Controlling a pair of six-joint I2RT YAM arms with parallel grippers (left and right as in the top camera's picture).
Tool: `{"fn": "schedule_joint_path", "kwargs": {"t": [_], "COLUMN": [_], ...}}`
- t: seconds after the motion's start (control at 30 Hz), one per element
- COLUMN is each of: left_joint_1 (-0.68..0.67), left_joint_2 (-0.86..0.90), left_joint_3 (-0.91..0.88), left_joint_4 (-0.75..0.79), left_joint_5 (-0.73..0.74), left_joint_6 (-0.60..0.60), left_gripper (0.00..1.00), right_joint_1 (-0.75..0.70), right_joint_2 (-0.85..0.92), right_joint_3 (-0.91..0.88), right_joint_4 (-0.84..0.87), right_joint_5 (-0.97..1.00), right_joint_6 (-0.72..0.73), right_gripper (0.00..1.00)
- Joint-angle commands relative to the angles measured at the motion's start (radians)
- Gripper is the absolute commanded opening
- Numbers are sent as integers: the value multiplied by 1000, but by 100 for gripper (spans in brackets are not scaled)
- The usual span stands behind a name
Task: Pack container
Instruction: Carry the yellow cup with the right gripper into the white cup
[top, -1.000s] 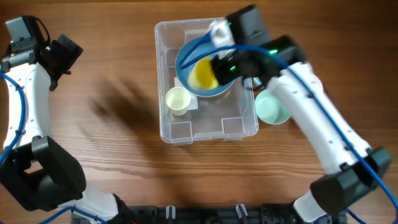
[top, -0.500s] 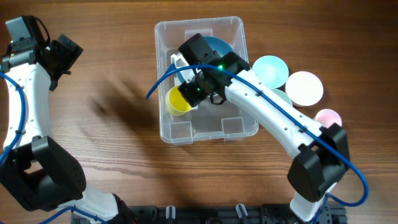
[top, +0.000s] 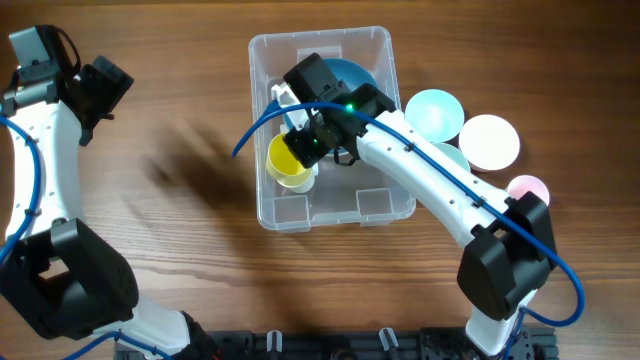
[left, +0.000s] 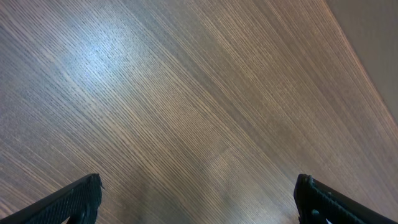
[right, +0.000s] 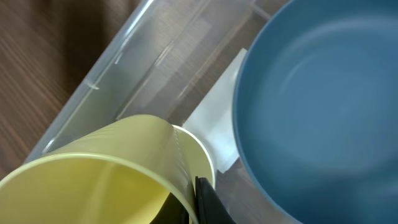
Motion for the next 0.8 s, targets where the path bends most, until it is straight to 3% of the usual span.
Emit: {"fn": "schedule_joint_path", "kwargs": {"t": [0.0,0.13,0.27,0.5,0.77], "left_joint_1": [3,3,3,3,3], "left_joint_2": [7,8,8,8,7], "left_joint_3": [10,10,10,10,10], "left_joint_4": [0,0,0,0,0], "left_joint_5": [1,1,1,1,1], "left_joint_6": [5,5,5,5,5], "left_gripper": [100,100,100,100,100], "right_joint_1": [2,2,2,1,-43], "right_joint_2": [8,8,8,8,-32], "right_joint_3": [-2,-2,-2,-2,1], "right_joint_4": [2,-2,-19,-41,-118], "right_joint_5": [84,93,129,142,146], "right_joint_6": [-11,-35,-37,-37,29], "right_gripper": [5,5,23,29,28]}}
